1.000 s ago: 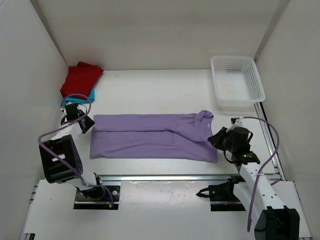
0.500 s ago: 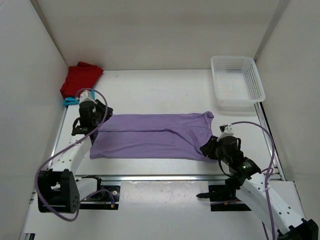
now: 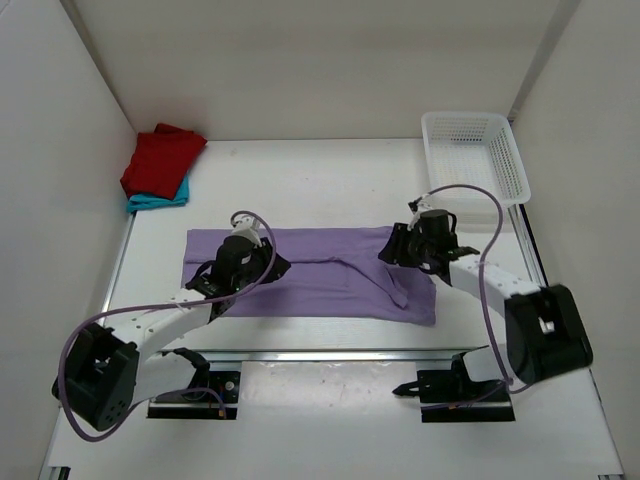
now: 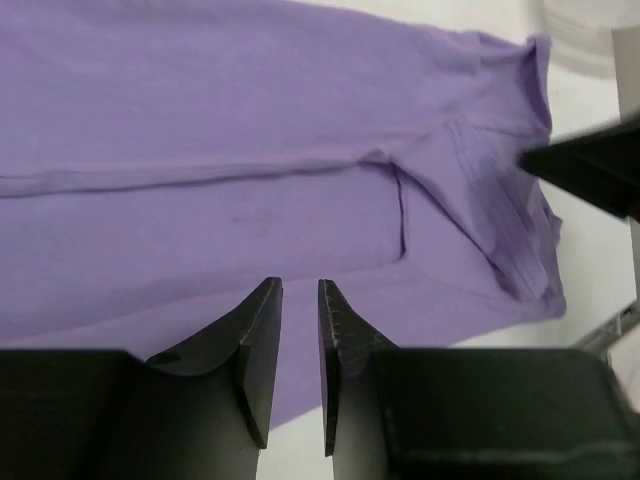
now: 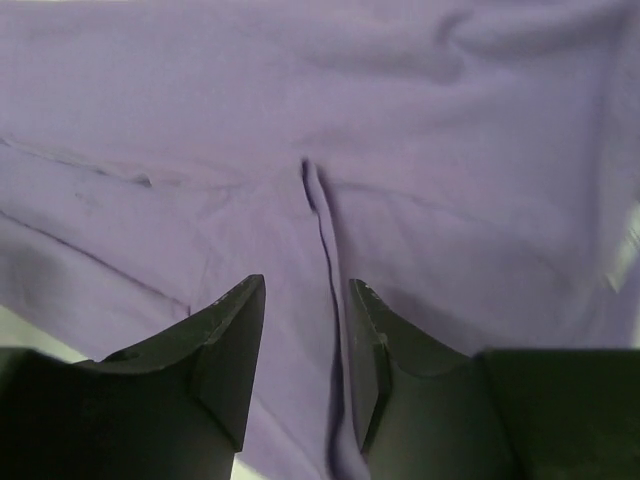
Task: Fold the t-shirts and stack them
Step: Fold the other side of the tshirt into a rectangle
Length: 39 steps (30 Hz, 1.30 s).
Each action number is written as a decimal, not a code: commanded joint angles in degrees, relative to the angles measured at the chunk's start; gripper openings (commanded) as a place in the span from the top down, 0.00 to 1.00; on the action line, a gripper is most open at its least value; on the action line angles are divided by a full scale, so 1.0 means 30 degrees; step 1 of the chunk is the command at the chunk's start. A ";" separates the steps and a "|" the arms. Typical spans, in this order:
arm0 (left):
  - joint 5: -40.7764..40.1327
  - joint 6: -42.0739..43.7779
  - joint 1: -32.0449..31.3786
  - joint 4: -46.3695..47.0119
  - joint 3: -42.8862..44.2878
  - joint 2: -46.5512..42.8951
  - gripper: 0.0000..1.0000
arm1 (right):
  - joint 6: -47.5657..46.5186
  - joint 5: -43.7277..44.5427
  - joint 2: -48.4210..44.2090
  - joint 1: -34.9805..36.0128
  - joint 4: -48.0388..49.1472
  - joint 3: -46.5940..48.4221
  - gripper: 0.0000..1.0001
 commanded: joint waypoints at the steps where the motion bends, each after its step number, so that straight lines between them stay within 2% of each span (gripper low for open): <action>1: 0.0490 -0.0027 -0.0767 0.1285 -0.0482 -0.0722 0.68 | -0.0709 -0.1467 0.1922 0.0053 0.3292 0.1108 0.63; 8: 0.0813 -0.0673 -0.0299 0.2547 -0.1977 -0.1282 0.68 | -0.1060 -0.1088 0.4382 0.0169 0.3385 0.2015 0.59; 12: 0.1136 -0.0906 -0.0415 0.2957 -0.2152 -0.0667 0.69 | -0.1090 -0.1965 0.5087 0.0375 0.3647 0.2425 0.61; 14: 0.1164 -0.0965 -0.0416 0.3016 -0.2182 -0.0462 0.69 | -0.1206 -0.2052 0.5381 0.0784 0.3472 0.2630 0.72; 16: 0.1165 -0.0965 -0.0299 0.3103 -0.2153 -0.0489 0.69 | -0.1177 -0.1877 0.5238 0.0902 0.3327 0.2602 0.87; 19: 0.1077 -0.1052 -0.0182 0.3133 -0.2271 -0.0577 0.69 | -0.1033 -0.1847 0.4419 0.1195 0.3531 0.2104 0.99; 28: 0.1370 -0.1317 -0.0180 0.3426 -0.2417 -0.0665 0.69 | -0.1266 -0.1056 0.1020 0.3040 0.1861 0.0436 1.00; 36: 0.1340 -0.1522 -0.0122 0.3193 -0.2299 -0.1221 0.70 | -0.1588 0.0259 -0.0330 0.6464 -0.0036 -0.0824 1.00; 39: 0.1020 -0.1580 -0.0093 0.3133 -0.2329 -0.1457 0.69 | -0.1470 0.0116 -0.0798 0.6967 -0.0072 -0.1526 0.95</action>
